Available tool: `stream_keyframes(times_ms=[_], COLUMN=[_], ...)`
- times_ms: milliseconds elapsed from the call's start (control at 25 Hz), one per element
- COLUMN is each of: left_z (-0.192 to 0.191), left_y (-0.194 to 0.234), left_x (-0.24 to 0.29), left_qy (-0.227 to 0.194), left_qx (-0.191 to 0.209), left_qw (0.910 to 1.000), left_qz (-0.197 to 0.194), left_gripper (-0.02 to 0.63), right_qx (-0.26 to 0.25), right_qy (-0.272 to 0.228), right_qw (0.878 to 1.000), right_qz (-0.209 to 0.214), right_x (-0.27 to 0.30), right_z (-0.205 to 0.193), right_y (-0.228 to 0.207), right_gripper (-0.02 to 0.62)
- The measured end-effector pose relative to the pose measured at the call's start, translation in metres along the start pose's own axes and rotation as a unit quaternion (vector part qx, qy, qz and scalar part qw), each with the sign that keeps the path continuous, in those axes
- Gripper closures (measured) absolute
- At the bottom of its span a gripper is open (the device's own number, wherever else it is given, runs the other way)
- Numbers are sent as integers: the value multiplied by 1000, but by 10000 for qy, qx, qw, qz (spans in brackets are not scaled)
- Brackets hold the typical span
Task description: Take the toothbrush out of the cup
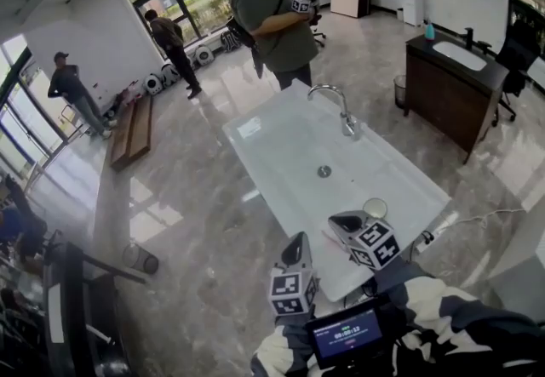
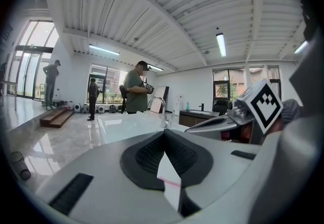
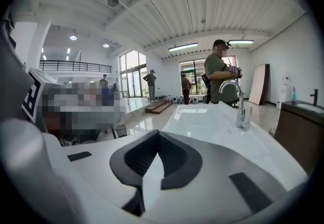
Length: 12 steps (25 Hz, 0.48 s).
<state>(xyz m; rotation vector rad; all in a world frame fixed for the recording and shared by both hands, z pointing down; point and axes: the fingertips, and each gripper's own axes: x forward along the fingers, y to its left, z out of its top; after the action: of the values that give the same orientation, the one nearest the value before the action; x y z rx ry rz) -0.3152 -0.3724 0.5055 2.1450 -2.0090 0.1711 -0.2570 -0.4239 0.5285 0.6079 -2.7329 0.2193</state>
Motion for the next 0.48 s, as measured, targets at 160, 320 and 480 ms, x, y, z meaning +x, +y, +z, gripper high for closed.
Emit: stream_keyframes(times_ms=[160, 320, 480], left_z=[18, 26, 29], left_y=[-12, -25, -40], left_x=[8, 14, 22], left_qy=[-259, -368, -386], left_qx=[39, 72, 76], left_qw=[9996, 9989, 9984], left_qz=[-141, -275, -407], left_gripper=[601, 601, 601], right_qx=[-63, -157, -320], right_qy=[-227, -382, -459], right_qw=[9996, 9983, 9968], right_qz=[-125, -404, -569], right_x=[-23, -42, -54], right_z=[17, 26, 36], right_y=[-8, -18, -26], right_gripper=[586, 588, 589])
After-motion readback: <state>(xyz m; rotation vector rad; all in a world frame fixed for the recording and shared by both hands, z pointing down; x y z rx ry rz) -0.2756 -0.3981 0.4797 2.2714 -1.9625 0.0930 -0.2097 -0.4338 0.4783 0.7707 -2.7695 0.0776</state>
